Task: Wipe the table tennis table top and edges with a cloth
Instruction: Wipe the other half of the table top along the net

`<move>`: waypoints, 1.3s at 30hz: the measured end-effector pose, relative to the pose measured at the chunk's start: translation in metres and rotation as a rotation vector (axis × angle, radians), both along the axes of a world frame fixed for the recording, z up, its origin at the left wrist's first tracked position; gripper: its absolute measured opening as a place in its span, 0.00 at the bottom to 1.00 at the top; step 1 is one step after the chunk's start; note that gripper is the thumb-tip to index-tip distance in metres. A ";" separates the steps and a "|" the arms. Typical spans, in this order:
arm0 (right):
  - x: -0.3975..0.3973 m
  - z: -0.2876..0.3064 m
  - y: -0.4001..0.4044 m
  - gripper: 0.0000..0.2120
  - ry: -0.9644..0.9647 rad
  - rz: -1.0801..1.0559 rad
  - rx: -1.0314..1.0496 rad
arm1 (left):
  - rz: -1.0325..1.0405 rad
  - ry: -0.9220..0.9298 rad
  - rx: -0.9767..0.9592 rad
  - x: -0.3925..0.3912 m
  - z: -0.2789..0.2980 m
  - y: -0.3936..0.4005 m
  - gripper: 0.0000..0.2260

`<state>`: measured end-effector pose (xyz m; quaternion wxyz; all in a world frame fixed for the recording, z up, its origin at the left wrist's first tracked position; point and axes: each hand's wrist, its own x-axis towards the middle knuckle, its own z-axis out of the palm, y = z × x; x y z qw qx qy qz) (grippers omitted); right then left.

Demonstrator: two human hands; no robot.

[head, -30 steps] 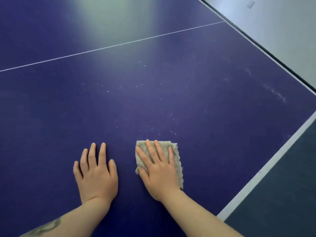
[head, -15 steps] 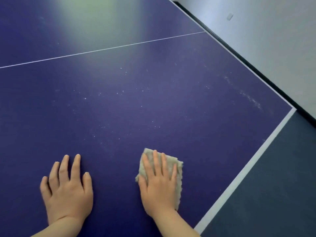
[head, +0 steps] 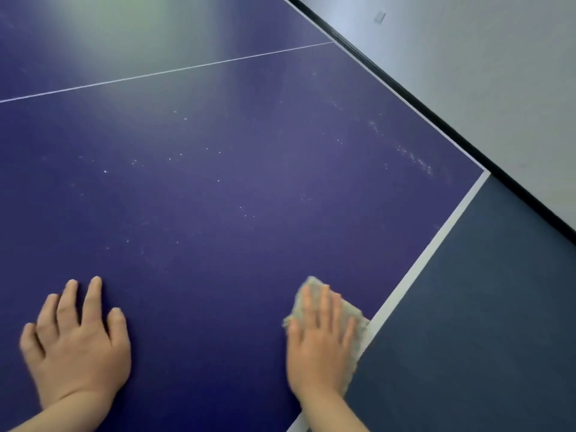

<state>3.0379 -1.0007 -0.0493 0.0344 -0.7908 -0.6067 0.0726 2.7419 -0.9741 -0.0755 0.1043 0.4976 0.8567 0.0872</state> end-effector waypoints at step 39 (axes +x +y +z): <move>-0.117 -0.014 0.099 0.29 -0.114 0.495 0.045 | 0.294 0.022 0.017 -0.074 0.014 -0.014 0.26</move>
